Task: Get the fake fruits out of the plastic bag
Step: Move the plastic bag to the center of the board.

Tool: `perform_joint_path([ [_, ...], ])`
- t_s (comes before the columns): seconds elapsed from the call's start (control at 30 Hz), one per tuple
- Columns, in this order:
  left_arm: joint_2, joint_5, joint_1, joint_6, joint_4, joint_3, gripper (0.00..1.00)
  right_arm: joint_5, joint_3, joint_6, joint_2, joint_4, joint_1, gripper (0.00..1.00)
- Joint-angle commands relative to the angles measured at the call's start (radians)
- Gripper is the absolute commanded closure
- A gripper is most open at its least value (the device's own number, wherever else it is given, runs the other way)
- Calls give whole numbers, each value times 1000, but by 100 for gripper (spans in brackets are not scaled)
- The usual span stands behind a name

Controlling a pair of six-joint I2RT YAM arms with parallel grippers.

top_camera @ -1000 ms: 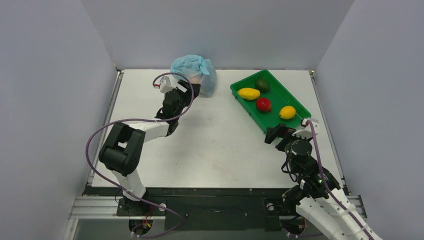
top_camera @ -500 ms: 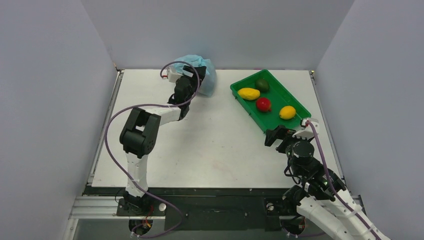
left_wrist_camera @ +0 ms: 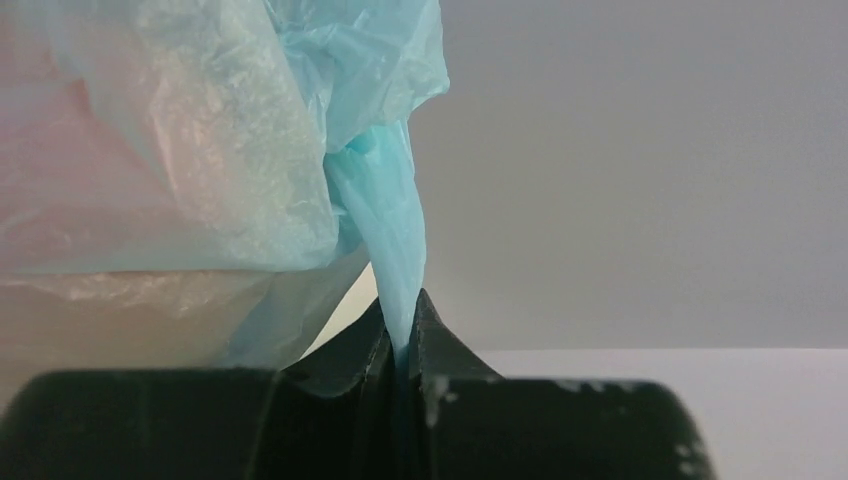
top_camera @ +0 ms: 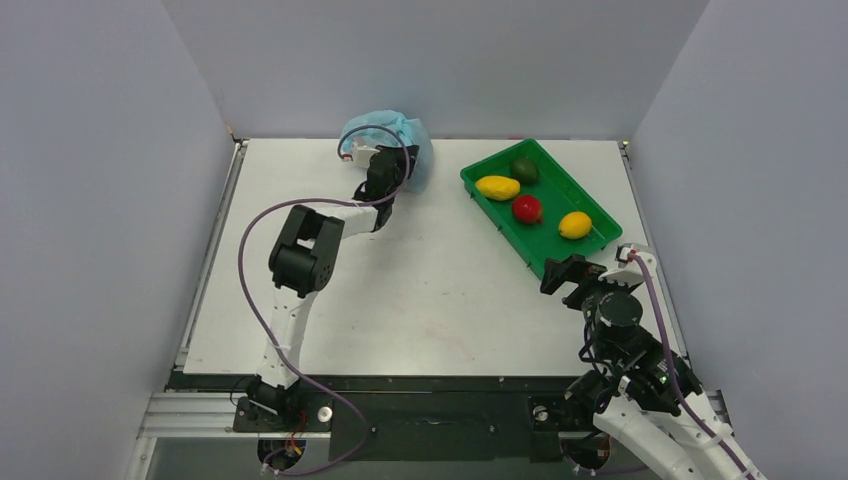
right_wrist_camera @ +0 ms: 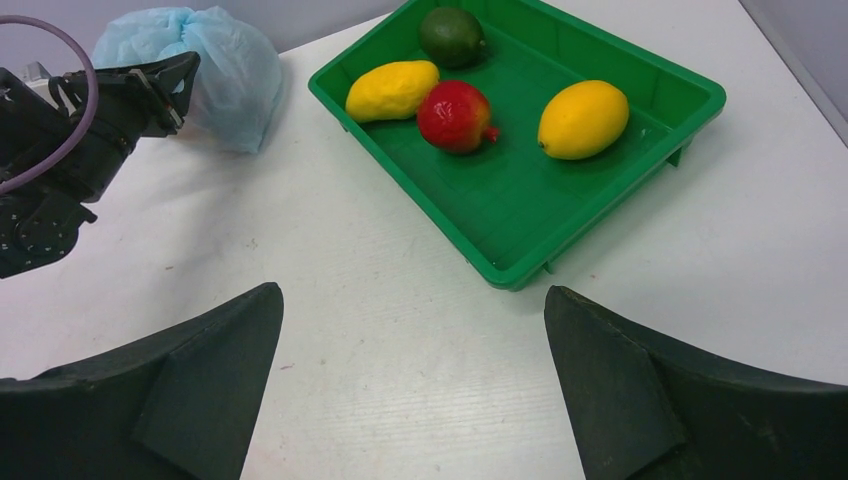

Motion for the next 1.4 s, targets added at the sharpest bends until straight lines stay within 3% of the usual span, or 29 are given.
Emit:
perform_joint_path([
  [0.0,-117,20,19,93,0,-53,100,16,14,-10,2,-3,7,1],
  [0.23,-288,103,41,264,-93,-206,100,0,9,-9,22,6,8,1],
  [0.57,-608,190,5,319,-79,-706,100,-52,0,-19,71,25,7,3],
  [0.73,-787,157,-97,413,-277,-835,100,-105,0,-27,77,31,9,3],
  [0.83,-912,134,-127,427,-302,-918,100,-136,4,-34,88,30,9,4],
  [0.97,-991,211,-169,479,-443,-915,100,-163,0,-47,108,43,9,4],
  [1.1,-1086,170,-285,507,-556,-941,100,-208,-4,-54,151,56,10,4],
  [1.37,-1296,7,-530,295,-625,-1089,100,-388,-39,-22,292,162,10,9],
])
